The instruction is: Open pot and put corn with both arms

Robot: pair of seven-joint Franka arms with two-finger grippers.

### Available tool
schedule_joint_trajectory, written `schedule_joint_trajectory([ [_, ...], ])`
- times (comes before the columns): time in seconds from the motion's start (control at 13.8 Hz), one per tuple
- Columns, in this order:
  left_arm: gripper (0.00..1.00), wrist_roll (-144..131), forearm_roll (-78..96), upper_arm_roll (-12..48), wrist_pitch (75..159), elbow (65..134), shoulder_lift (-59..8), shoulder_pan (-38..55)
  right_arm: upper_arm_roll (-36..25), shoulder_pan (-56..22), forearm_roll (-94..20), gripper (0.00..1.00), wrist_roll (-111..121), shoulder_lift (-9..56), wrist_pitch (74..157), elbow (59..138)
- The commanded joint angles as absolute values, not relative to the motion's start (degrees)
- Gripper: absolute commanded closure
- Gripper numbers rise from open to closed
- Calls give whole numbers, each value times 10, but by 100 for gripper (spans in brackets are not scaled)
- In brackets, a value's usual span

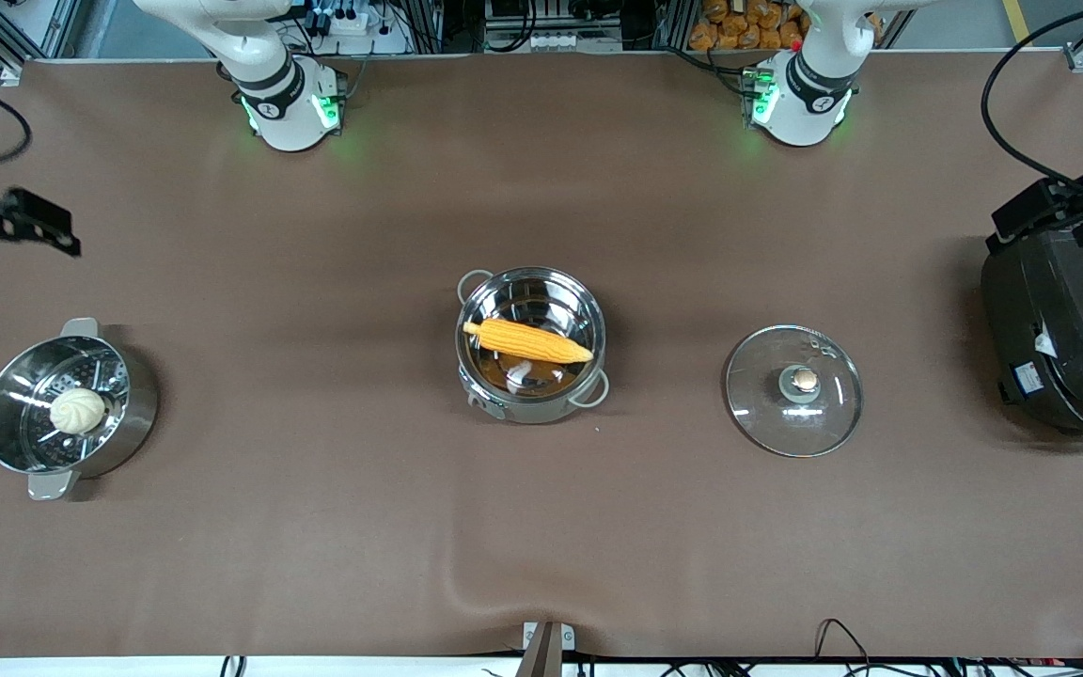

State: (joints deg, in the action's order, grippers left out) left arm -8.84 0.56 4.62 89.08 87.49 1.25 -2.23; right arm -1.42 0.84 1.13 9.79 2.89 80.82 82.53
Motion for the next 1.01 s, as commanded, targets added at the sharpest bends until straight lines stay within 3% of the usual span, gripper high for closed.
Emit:
schedule_joint_trajectory([
  [0.0, 0, -77, -1, 41, 875, 875, 20, -16, -2, 20, 1, 0, 34, 5, 813, 852],
  [0.43, 0, -79, -4, 44, 852, 871, 18, -13, -19, 22, -70, 0, -50, 8, 828, 847],
  [0.94, 0, -50, -5, 43, 840, 867, 11, -10, -22, 18, -34, 0, -17, 5, 827, 839],
])
